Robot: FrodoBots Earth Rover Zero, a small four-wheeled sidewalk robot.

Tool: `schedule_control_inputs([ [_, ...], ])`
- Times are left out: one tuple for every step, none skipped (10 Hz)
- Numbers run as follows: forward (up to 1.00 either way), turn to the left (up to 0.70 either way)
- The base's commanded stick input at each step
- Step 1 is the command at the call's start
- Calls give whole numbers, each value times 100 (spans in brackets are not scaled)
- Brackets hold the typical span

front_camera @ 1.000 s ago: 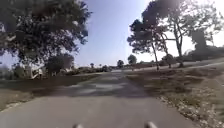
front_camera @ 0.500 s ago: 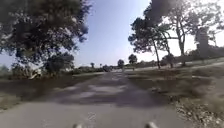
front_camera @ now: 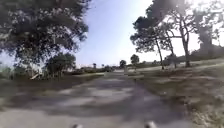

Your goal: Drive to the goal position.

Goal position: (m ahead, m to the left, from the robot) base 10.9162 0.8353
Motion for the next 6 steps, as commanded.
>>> schedule_control_inputs([
  [100,19],
  [100,33],
  [100,34],
  [100,32],
  [100,10],
  [100,2],
])
